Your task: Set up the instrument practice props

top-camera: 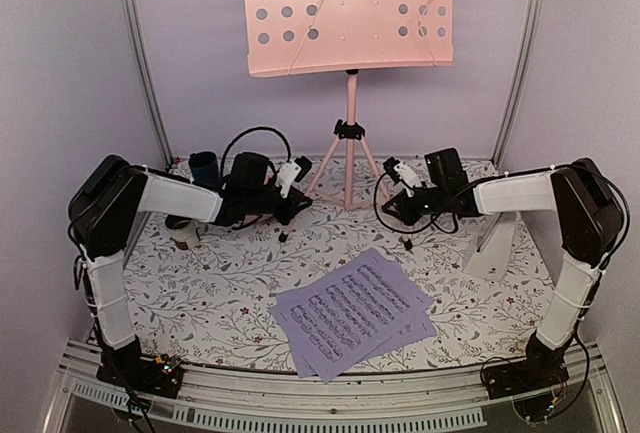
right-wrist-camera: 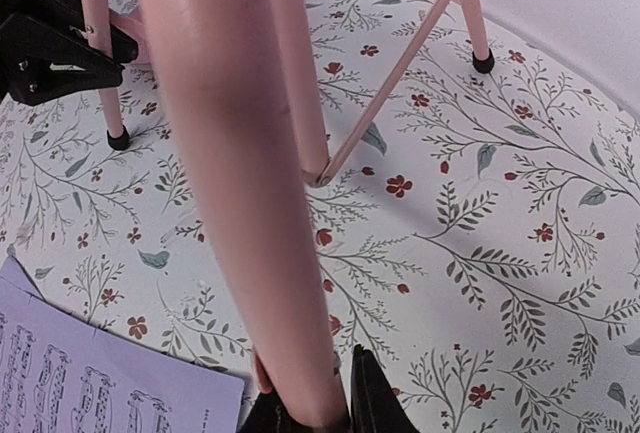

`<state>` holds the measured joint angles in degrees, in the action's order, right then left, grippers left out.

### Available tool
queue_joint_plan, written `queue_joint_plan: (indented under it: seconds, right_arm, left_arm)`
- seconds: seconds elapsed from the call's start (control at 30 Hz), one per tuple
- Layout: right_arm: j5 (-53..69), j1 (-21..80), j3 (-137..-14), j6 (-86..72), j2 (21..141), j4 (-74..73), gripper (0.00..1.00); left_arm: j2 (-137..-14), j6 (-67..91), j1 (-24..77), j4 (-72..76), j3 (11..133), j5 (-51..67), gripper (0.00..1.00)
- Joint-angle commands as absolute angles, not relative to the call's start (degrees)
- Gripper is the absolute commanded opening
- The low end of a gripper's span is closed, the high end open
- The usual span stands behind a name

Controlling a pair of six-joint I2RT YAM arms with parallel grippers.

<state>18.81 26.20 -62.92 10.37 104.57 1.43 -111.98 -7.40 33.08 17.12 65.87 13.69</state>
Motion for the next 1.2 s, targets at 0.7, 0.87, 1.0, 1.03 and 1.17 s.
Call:
queue_joint_plan:
  seconds: [0.7,0.87,1.0,1.03,1.17]
  right_arm:
    - [7.4,22.9,-72.0,5.7,114.4,-11.1,0.0]
    - [8.4,24.1,-69.8,5.5,112.5,-10.7,0.0]
    - [8.7,25.1,-66.3,5.4,111.1,-10.7,0.0]
    - [8.7,25.5,-65.7,5.4,110.7,-10.8,0.0]
    - [9.2,26.4,-63.5,4.2,108.4,-10.4,0.0]
  left_arm:
    - [-129.8,-5.3,27.2,4.9,91.0,11.2,0.0]
    - [-126.9,-5.9,27.2,5.7,86.9,10.3,0.0]
    - [-125.3,-6.1,27.2,6.3,84.6,10.2,0.0]
    - [-125.3,-6.1,27.2,6.2,84.6,10.2,0.0]
    - [-124.5,-5.7,27.3,6.1,83.9,10.9,0.0]
